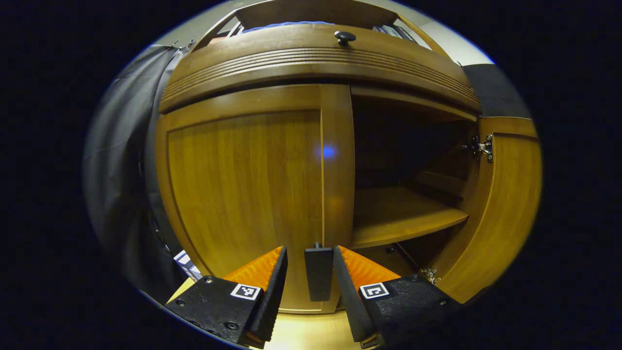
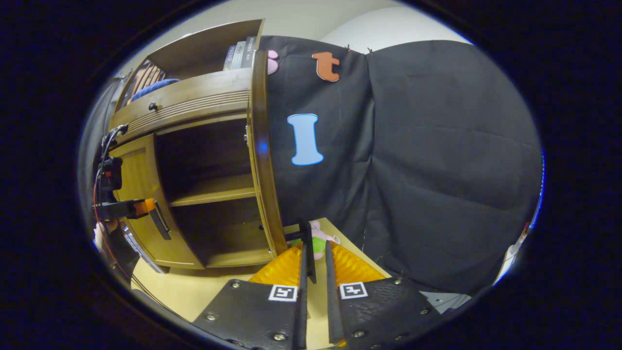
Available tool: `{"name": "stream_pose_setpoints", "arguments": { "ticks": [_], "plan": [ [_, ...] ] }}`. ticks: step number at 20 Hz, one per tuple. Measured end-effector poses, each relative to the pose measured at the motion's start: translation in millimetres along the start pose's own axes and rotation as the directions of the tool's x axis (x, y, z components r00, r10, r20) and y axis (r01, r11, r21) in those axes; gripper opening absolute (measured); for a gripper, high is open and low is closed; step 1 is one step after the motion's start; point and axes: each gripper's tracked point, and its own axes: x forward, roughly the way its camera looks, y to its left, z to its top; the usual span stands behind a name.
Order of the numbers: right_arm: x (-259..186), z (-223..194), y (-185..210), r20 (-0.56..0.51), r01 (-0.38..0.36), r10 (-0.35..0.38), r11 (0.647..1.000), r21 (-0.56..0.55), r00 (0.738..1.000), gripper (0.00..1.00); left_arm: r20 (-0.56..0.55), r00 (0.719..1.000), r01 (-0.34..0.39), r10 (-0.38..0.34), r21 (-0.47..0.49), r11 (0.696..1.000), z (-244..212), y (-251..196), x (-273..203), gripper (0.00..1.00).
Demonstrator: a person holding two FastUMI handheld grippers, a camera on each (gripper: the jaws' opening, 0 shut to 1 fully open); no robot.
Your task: Open the right door of the double-door shoe cabinet with the right hand, and open the left door with the left hand.
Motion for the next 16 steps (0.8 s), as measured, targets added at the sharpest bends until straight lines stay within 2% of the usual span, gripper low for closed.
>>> {"name": "stream_pose_setpoints", "arguments": {
  "ticks": [1,3,5,13,16],
  "plan": [
    [-0.2,-0.2,0.3,-0.003,-0.001,0.001,1.000,0.002,1.000,0.17,-0.005,1.000,0.004,-0.004,0.001,1.000,-1.1,-1.4,2.7,0.59],
    [-1.4,-2.2,1.1,-0.011,-0.001,0.001,1.000,-0.002,1.000,0.17,-0.008,1.000,0.015,-0.015,-0.011,1.000,-1.4,-6.4,10.3,0.45],
    [-4.3,-4.9,2.0,-0.017,0.000,0.000,1.000,-0.010,1.000,0.17,-0.007,1.000,0.020,-0.020,-0.035,0.999,-1.0,-6.9,12.6,0.36],
    [-15.2,-8.0,5.9,-0.023,-0.010,0.009,1.000,-0.020,1.000,0.17,-0.006,0.998,0.064,-0.064,-0.072,0.995,-1.8,-7.7,8.1,0.34],
    [-19.3,-8.6,10.0,-0.022,-0.024,0.023,0.999,-0.022,0.999,0.17,-0.008,0.997,0.081,-0.082,-0.096,0.992,-4.4,-5.4,-2.4,0.36]
  ]
}}
